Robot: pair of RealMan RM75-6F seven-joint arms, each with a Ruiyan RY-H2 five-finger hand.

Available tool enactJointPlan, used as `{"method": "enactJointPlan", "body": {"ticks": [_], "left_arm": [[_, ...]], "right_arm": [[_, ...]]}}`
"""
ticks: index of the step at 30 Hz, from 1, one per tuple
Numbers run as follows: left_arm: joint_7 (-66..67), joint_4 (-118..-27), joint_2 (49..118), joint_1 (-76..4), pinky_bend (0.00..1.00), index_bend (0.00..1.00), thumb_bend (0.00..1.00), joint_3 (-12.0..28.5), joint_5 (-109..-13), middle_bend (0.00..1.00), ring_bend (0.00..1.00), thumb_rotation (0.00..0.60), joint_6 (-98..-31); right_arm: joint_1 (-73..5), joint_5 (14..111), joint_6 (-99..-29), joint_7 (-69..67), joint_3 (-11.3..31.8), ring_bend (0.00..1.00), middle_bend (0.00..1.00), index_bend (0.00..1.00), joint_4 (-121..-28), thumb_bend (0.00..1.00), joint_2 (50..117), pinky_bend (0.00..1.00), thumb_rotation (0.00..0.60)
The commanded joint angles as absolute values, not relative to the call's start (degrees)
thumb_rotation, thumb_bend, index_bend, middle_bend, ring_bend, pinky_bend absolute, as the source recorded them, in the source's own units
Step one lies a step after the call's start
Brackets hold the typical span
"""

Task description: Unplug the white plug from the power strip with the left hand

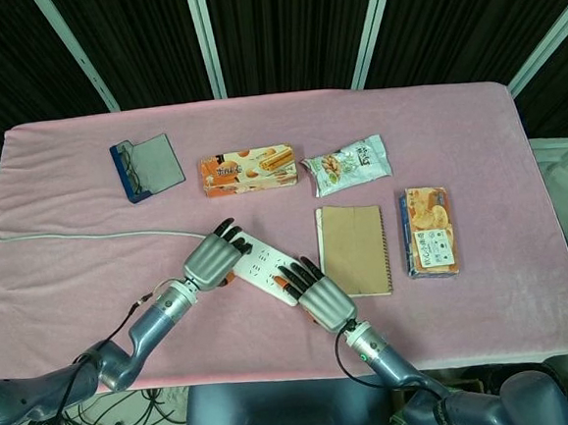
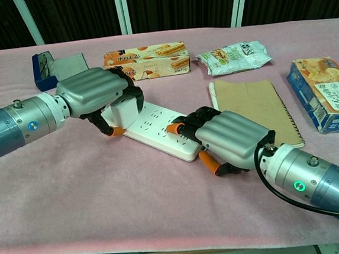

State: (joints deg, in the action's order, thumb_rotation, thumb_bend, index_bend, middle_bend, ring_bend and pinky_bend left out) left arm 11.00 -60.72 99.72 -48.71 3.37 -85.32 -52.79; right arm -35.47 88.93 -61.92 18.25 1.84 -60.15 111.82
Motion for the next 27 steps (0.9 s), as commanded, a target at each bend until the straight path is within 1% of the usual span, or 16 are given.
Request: {"method": "enactJointPlan", "body": {"ticks": [1,4,12,20,23,27], "left_arm": [[10.8,-62.1,99.0,-48.8,0.14,0.58,0.63,4.0,-84.3,0.60,0.20,0.600,-52.0],[10.3,-64.0,98.0,-48.9,0.14,0.58,0.63,4.8,-82.8,0.61,0.21,0.600,-50.9],[12.9,-69.2,94.0,-50.4,0.14,0.58,0.63,6.9,-77.1,0.60,0.21,0.600,-44.8],[15.9,-72.8,91.3,-51.7,0.14,0.58,0.64,8.7,-69.5,0.60,0.21,0.600,-39.6],[16.9,-73.5,91.1,-52.0,0.15,0.59,0.65,9.0,-67.8,0.61,0.21,0.600,-39.3],[17.4,-73.8,91.6,-51.8,0.15,0.59,0.66,9.0,-67.6,0.62,0.21,0.600,-40.9]], "right_arm": [[-35.4,89.0,-61.9,18.4,1.8,0.09,0.09,0.07,-60.2,0.67,111.7,0.05,0.600],[-35.4,89.0,-61.9,18.6,1.7,0.09,0.09,0.07,-60.3,0.67,111.6,0.05,0.600],[-35.5,88.9,-61.5,19.0,1.8,0.09,0.09,0.07,-60.5,0.67,111.6,0.05,0.600],[-35.7,88.5,-61.2,19.4,2.0,0.09,0.09,0.07,-60.9,0.67,111.5,0.05,0.600],[-35.7,88.5,-61.1,19.5,2.0,0.09,0.09,0.07,-60.9,0.67,111.4,0.05,0.600],[-35.6,88.5,-61.1,19.5,2.0,0.09,0.09,0.07,-60.9,0.67,111.3,0.05,0.600]]}}
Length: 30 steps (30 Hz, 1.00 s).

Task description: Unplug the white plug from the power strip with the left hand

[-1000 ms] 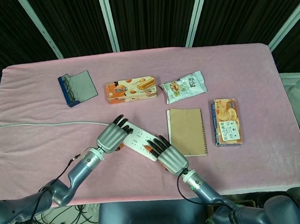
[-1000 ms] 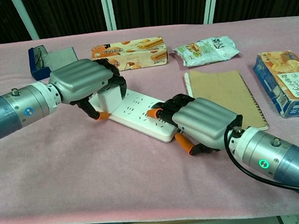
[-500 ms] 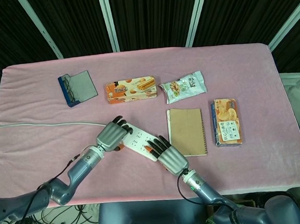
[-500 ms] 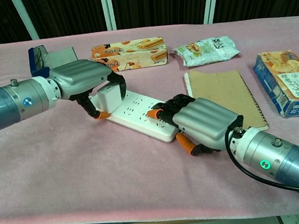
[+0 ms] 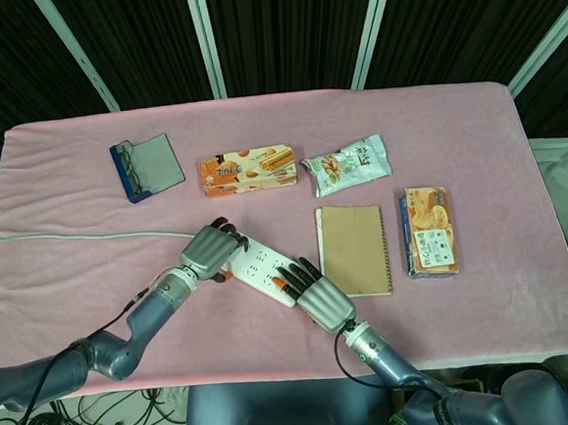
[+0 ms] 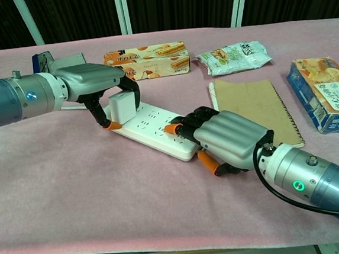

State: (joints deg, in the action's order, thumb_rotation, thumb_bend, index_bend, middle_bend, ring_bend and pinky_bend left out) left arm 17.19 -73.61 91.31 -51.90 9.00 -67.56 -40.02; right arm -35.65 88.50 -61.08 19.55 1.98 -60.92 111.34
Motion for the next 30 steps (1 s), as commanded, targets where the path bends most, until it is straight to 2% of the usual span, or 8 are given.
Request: {"method": "enactJointPlan", "body": {"ticks": [1,8,13,19,26,30], "left_arm": [[17.5,-73.7,91.8,-51.7,0.15,0.60,0.66,8.8,-67.9,0.62,0.21,0.600,-41.3],[16.0,-72.5,93.3,-50.7,0.18,0.61,0.66,7.4,-71.9,0.63,0.23,0.600,-45.0],[9.9,-69.0,95.3,-48.9,0.21,0.63,0.66,5.1,-80.3,0.64,0.25,0.600,-52.2],[2.3,-63.3,97.8,-47.1,0.24,0.64,0.66,3.2,-85.9,0.65,0.27,0.600,-58.4],[-3.3,-59.4,99.8,-46.5,0.26,0.65,0.66,3.4,-87.5,0.66,0.29,0.600,-61.2],[-6.2,-59.8,99.8,-47.0,0.26,0.65,0.66,5.1,-87.5,0.66,0.29,0.600,-62.5]], "right_arm": [[-35.6,88.6,-61.1,19.5,1.9,0.09,0.09,0.07,-60.9,0.67,111.3,0.05,0.600],[-35.5,89.0,-61.3,19.6,1.4,0.09,0.09,0.07,-61.0,0.67,111.1,0.05,0.600],[-35.3,88.9,-61.3,19.5,1.4,0.09,0.09,0.07,-60.9,0.67,111.0,0.05,0.600],[-35.2,88.8,-61.1,19.4,1.2,0.09,0.09,0.07,-60.6,0.67,111.1,0.05,0.600],[-35.2,88.7,-60.9,19.4,1.3,0.09,0.09,0.07,-60.6,0.67,111.0,0.05,0.600],[-35.2,88.7,-60.9,19.6,1.3,0.09,0.09,0.07,-60.8,0.67,110.8,0.05,0.600]]}}
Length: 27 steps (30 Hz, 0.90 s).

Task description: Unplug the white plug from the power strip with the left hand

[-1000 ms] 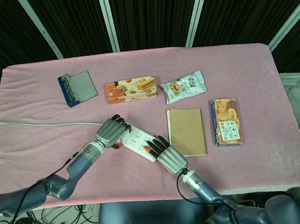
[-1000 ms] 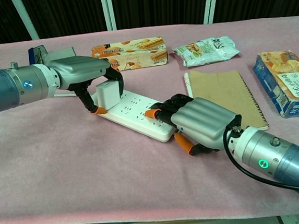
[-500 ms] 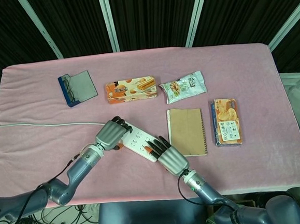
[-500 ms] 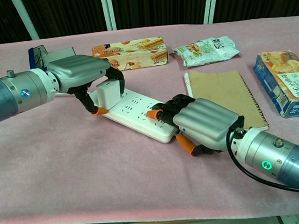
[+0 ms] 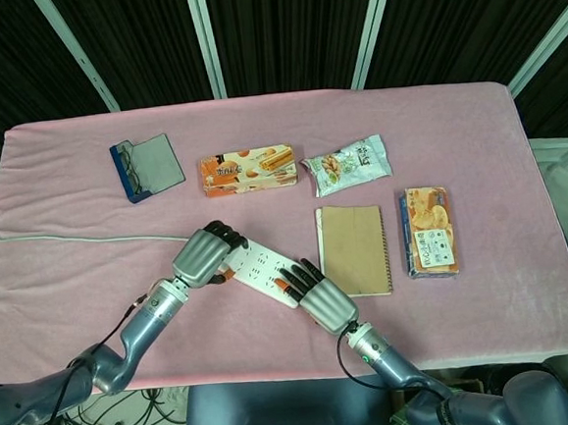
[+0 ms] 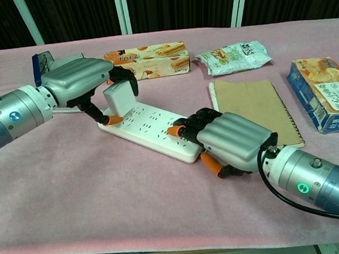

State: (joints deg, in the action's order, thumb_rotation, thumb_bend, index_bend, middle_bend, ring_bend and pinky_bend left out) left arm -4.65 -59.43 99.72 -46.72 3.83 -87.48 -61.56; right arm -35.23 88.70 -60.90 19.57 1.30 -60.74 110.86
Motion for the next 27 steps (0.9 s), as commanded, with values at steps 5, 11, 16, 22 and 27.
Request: {"method": "enactJointPlan", "body": {"ticks": [5,11,16,22,27], "left_arm": [[-3.5,-66.0,94.9,-48.2,0.26,0.64,0.66,6.4,-87.4,0.65,0.29,0.600,-61.3],[7.0,-78.0,84.2,-46.9,0.26,0.63,0.66,5.7,-83.7,0.64,0.29,0.600,-57.1],[12.8,-85.0,77.1,-44.6,0.26,0.62,0.66,2.9,-81.2,0.64,0.29,0.600,-54.8],[14.6,-87.1,73.4,-41.1,0.26,0.61,0.66,-1.0,-82.0,0.64,0.28,0.600,-55.9],[17.8,-85.5,72.5,-39.1,0.25,0.60,0.66,-4.4,-83.3,0.63,0.28,0.600,-55.3]], "right_arm": [[-35.1,88.4,-60.8,19.7,1.5,0.09,0.09,0.07,-61.0,0.67,110.4,0.05,0.600],[-35.4,88.1,-61.2,18.9,2.5,0.09,0.09,0.07,-62.3,0.66,110.1,0.05,0.600],[-36.0,88.2,-63.7,17.6,5.2,0.08,0.09,0.07,-66.4,0.65,108.9,0.05,0.600],[-35.8,87.5,-66.6,20.2,8.7,0.08,0.09,0.07,-75.5,0.64,103.0,0.05,0.600],[-34.2,86.4,-68.6,23.6,10.3,0.08,0.09,0.06,-83.8,0.64,94.7,0.05,0.600]]}}
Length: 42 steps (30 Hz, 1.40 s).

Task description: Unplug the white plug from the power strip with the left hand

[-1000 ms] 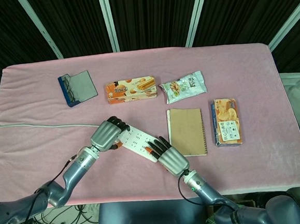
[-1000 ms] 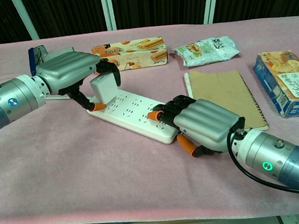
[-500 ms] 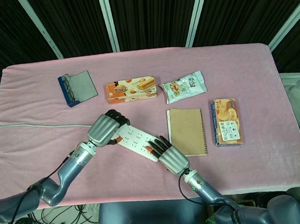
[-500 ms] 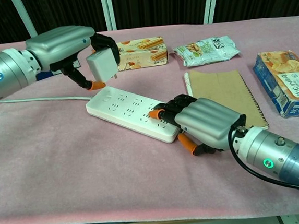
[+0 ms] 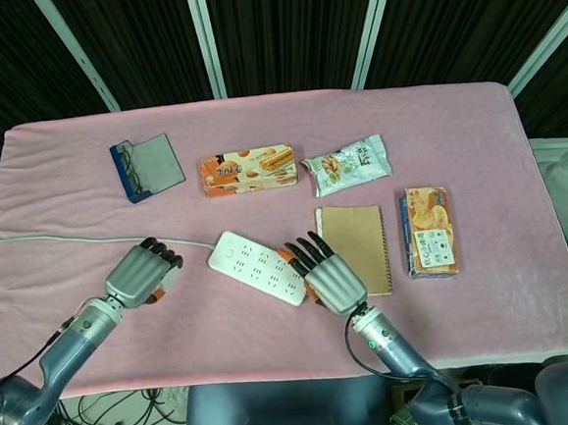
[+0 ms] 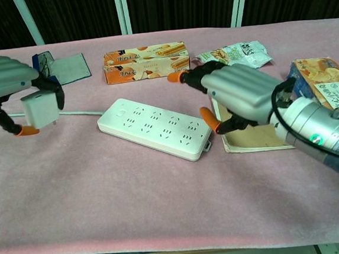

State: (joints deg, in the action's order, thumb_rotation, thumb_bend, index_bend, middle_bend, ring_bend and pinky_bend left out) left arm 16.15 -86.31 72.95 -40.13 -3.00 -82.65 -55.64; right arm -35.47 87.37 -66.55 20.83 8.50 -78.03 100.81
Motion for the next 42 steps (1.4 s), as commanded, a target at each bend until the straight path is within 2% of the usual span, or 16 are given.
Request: {"method": "enactJointPlan", "body": {"ticks": [1,7,13,15,19,22,25,32,37,42], "left_arm": [[18.6,-85.1,72.5,-38.8,0.25,0.60,0.66,-4.8,-83.3,0.63,0.28,0.600,-55.1],[23.6,-82.4,73.5,-37.9,0.25,0.58,0.66,-5.6,-82.4,0.62,0.27,0.600,-53.9],[33.4,-81.0,73.3,-38.8,0.25,0.53,0.63,-6.0,-80.5,0.58,0.24,0.600,-50.8],[35.8,-81.5,73.2,-38.8,0.22,0.45,0.55,-6.0,-79.4,0.50,0.19,0.600,-50.3],[39.9,-83.5,72.6,-38.7,0.01,0.20,0.29,-5.1,-76.2,0.18,0.01,0.600,-50.0],[43.1,-86.4,71.8,-38.4,0.00,0.14,0.16,-3.6,-72.6,0.09,0.00,0.600,-51.5],[44.7,-90.0,70.4,-38.0,0.00,0.09,0.09,-3.0,-70.4,0.06,0.00,0.600,-52.3],[53.3,-103.1,63.3,-38.2,0.00,0.07,0.08,-2.8,-61.0,0.05,0.00,0.600,-54.8],[53.1,-109.4,59.4,-35.8,0.00,0.07,0.10,-1.8,-63.6,0.06,0.00,0.600,-62.8],[47.1,-114.7,55.6,-29.8,0.00,0.07,0.10,-2.9,-69.1,0.06,0.00,0.600,-72.0]], "right_arm": [[-33.8,86.1,-68.9,24.1,10.5,0.08,0.09,0.06,-85.0,0.64,93.0,0.05,0.600],[-31.1,84.5,-70.6,24.0,11.1,0.08,0.09,0.06,-88.0,0.64,83.5,0.05,0.600],[-28.6,83.5,-71.5,20.5,10.5,0.08,0.09,0.06,-87.2,0.61,77.2,0.05,0.600],[-28.0,83.2,-71.8,19.5,10.3,0.08,0.09,0.06,-86.7,0.56,76.0,0.05,0.600],[-26.9,83.2,-72.0,17.6,9.5,0.06,0.08,0.04,-85.4,0.40,73.8,0.04,0.600],[-26.0,83.2,-72.2,15.8,8.9,0.05,0.07,0.04,-84.8,0.34,72.3,0.04,0.600],[-25.1,82.7,-72.5,14.7,8.7,0.05,0.05,0.03,-83.7,0.31,70.8,0.04,0.600],[-22.1,78.9,-72.1,6.5,9.0,0.04,0.03,0.03,-80.2,0.29,66.1,0.04,0.600],[-18.7,79.1,-75.5,1.6,8.4,0.04,0.03,0.03,-78.8,0.29,63.8,0.04,0.600],[-14.3,81.5,-80.3,-1.1,5.8,0.04,0.03,0.02,-78.5,0.29,62.3,0.04,0.600]]}}
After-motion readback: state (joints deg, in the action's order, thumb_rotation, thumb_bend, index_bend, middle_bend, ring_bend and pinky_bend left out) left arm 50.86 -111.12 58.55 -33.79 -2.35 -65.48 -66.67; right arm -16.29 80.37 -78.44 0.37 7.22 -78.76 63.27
